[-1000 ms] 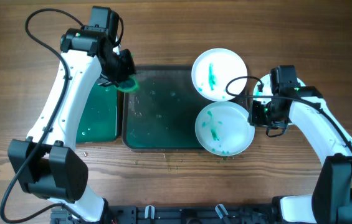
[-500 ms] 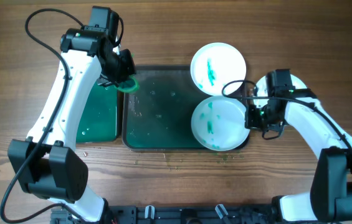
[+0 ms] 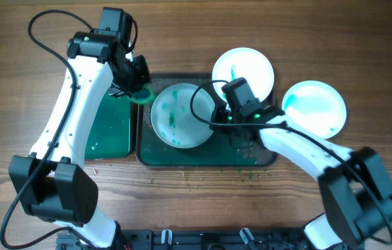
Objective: Clean dirty plates on tray and stack at the side
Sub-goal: 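Scrub the held plate with the sponge in left gripper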
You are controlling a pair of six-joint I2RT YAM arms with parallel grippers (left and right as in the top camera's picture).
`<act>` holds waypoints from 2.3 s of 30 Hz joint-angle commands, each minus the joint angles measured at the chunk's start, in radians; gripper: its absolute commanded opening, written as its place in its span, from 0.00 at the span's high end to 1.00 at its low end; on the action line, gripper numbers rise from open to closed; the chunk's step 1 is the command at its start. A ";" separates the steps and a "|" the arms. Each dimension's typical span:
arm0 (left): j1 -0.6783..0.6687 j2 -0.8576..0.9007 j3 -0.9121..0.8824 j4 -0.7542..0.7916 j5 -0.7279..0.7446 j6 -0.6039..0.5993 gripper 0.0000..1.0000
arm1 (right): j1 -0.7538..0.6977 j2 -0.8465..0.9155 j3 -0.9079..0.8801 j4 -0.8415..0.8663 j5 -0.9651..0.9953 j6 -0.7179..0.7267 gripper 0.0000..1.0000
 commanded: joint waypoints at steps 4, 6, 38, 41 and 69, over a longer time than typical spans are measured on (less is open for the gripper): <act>-0.011 0.016 0.002 0.000 0.013 -0.009 0.96 | 0.004 0.113 0.024 0.079 -0.058 0.023 0.96; -0.030 0.045 0.002 0.000 0.013 -0.008 0.96 | 0.004 0.137 0.049 0.057 -0.059 0.013 0.96; -0.166 0.425 -0.201 0.117 0.665 0.645 0.96 | 0.004 0.205 0.113 0.031 -0.074 -0.031 0.96; -0.165 0.425 -0.200 0.159 0.516 0.526 0.96 | 0.004 0.205 0.113 0.031 -0.079 -0.033 0.96; -0.231 0.423 -0.146 0.287 0.449 0.481 0.96 | 0.004 0.205 0.113 0.032 -0.082 -0.033 0.96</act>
